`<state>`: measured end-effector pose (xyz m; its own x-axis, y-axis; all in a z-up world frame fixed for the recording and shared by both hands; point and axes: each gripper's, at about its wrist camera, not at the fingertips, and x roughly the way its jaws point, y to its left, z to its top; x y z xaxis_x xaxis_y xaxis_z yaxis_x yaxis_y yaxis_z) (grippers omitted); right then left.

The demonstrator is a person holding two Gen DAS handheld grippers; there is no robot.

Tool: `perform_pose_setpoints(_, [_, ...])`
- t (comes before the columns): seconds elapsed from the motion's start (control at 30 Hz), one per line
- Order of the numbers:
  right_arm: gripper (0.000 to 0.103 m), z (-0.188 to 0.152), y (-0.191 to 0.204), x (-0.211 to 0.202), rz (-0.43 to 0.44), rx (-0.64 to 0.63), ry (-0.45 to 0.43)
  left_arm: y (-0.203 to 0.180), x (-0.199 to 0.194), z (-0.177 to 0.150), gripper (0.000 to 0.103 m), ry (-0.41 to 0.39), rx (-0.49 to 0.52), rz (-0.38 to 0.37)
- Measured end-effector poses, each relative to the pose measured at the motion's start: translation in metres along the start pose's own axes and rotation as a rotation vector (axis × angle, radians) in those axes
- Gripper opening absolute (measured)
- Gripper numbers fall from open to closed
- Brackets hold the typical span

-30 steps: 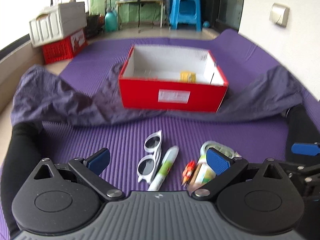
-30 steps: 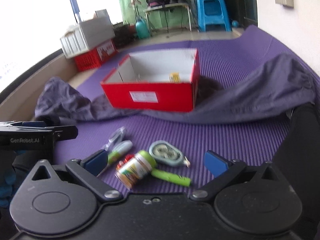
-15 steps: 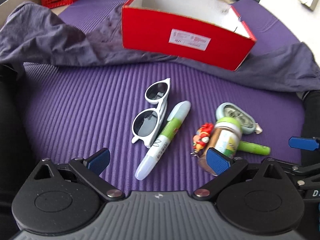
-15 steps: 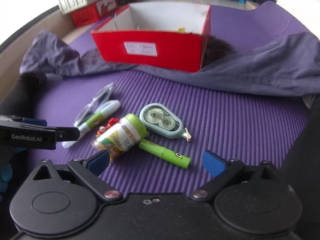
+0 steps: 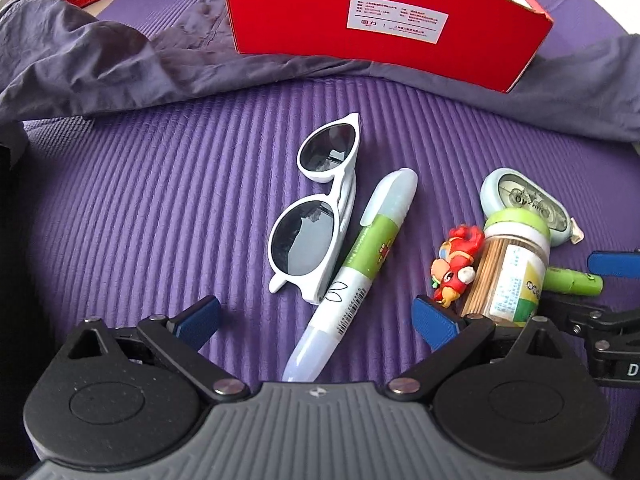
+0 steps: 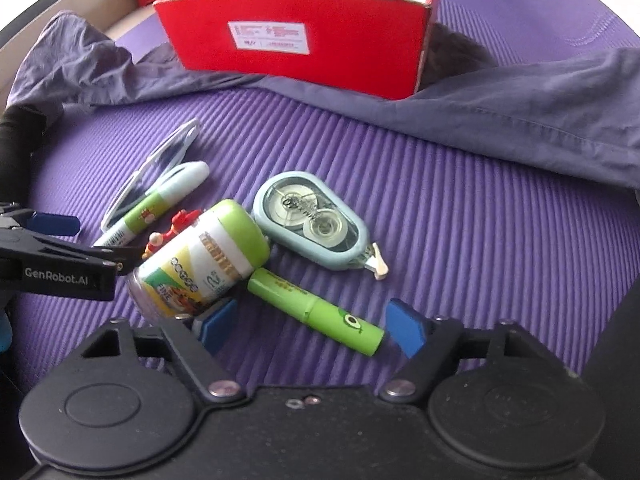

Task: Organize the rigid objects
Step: 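Grasp the white glue pen with the left tool while the right grasps the green highlighter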

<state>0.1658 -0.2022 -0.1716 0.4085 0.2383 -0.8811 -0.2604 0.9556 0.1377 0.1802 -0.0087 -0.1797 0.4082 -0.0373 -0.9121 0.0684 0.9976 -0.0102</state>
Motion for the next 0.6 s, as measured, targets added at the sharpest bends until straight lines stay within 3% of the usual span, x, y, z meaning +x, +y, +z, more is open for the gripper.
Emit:
perform_pose_setpoints(0.13, [0.074, 0.002, 0.006, 0.007, -0.019, -0.044, 0.011, -0.002, 0.000, 0.000, 0.100, -0.005, 0.010, -0.006])
perform_pose_setpoints(0.33, [0.064, 0.000, 0.013, 0.007, -0.031, -0.093, 0.008, -0.002, -0.004, 0.001, 0.084, -0.020, 0.011, 0.005])
perform_pose_setpoints(0.4, [0.060, -0.001, 0.016, 0.006, -0.041, -0.115, 0.006, -0.001, -0.007, 0.001, 0.073, -0.023, 0.009, 0.005])
perform_pose_setpoints(0.6, [0.033, -0.008, 0.029, 0.000, -0.051, -0.169, 0.002, 0.000, -0.015, -0.001, 0.034, -0.021, -0.001, -0.017])
